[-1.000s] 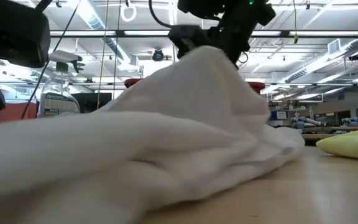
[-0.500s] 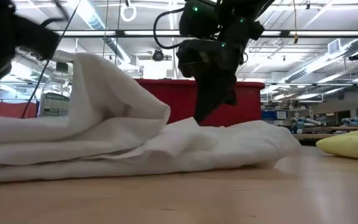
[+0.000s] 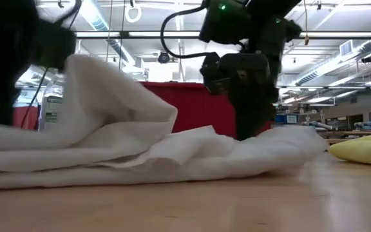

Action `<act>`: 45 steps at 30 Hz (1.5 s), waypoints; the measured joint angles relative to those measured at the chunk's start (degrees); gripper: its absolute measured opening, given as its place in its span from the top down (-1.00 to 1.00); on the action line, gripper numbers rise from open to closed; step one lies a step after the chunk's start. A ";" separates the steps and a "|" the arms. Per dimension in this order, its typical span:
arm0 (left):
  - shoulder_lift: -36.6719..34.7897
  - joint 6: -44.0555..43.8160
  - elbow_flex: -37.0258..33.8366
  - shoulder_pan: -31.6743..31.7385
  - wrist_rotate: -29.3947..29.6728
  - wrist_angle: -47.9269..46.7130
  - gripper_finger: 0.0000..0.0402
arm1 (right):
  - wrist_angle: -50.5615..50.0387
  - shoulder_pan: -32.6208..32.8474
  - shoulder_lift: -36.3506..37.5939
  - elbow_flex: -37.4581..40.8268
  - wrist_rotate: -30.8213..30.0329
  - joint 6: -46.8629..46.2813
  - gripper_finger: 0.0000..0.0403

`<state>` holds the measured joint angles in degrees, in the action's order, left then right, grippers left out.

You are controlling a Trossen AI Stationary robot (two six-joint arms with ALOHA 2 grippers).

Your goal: Fold Laundry from Bin

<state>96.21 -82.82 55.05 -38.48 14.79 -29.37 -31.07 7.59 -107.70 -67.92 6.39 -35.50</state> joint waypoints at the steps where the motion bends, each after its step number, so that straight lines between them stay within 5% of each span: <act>1: 1.35 -0.11 0.00 -0.02 -1.91 -0.17 0.23 | -0.37 0.82 0.00 0.12 -0.71 -2.61 0.97; 6: 4.01 5.34 0.50 0.14 -6.73 -2.57 0.24 | -2.70 4.87 0.00 0.24 4.28 -21.76 0.97; 10: 2.64 14.80 0.28 2.53 -9.66 -9.91 0.24 | 7.45 9.41 -0.02 0.32 6.64 -29.87 0.96; 18: -2.00 29.82 -0.20 11.27 -9.31 -26.71 0.24 | 27.07 12.38 0.13 0.20 -2.11 -32.47 0.96; 24: -8.51 23.41 -0.09 9.04 -6.52 -25.97 0.24 | 22.86 14.31 0.24 -0.77 -7.28 -30.73 0.96; 29: -12.24 12.55 -0.09 -2.69 3.66 -9.36 0.24 | 14.64 16.06 0.24 -0.75 -5.23 -24.22 0.97; 33: -7.65 16.81 0.15 -8.82 15.44 9.81 0.28 | 14.63 17.51 0.24 -0.75 -5.06 -16.36 0.96; 39: 1.67 28.45 0.00 -7.58 16.85 28.17 0.28 | 11.64 20.60 0.24 -0.75 -6.34 1.56 0.80; 45: 8.18 41.46 0.02 -4.46 16.70 40.84 0.17 | 11.71 24.29 -0.37 -0.75 -11.49 10.04 0.32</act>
<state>104.39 -41.36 55.07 -42.94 31.49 11.48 -19.36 31.88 -108.07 -68.66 -5.09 -25.46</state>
